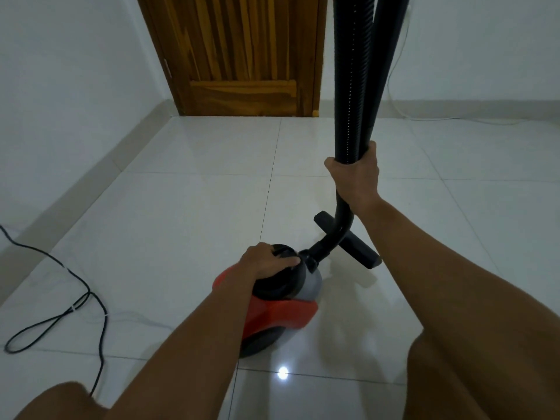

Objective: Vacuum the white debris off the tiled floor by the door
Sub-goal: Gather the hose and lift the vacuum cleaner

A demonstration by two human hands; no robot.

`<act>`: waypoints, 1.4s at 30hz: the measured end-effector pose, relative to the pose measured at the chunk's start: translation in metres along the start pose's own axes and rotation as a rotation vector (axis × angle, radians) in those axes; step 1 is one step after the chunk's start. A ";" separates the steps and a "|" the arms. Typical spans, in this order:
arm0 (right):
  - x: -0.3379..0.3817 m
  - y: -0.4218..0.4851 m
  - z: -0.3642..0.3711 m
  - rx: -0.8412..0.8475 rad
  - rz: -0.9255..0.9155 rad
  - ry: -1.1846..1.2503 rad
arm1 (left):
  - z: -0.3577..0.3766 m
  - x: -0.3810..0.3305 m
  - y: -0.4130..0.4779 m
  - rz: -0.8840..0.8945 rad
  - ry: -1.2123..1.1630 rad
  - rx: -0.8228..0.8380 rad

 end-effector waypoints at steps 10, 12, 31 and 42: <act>-0.015 0.014 -0.007 -0.016 0.034 0.039 | 0.012 -0.005 0.032 -0.051 0.109 0.202; -0.013 0.013 -0.011 -0.028 0.030 0.038 | 0.012 -0.008 0.031 -0.033 0.141 0.196; 0.336 0.089 -0.183 -0.023 -0.002 -0.089 | -0.174 -0.259 -0.164 0.070 -0.012 0.125; 0.570 0.161 -0.243 0.005 -0.076 -0.080 | -0.348 -0.397 -0.239 0.014 -0.078 0.049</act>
Point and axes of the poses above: each hand's wrist, its own y-axis towards the middle knuckle, its own z-axis out of the palm, x = y × z, the point moved 8 cm from there along y, towards the middle knuckle, and after that the axes turned 14 degrees about -y, right-handed, at the moved point
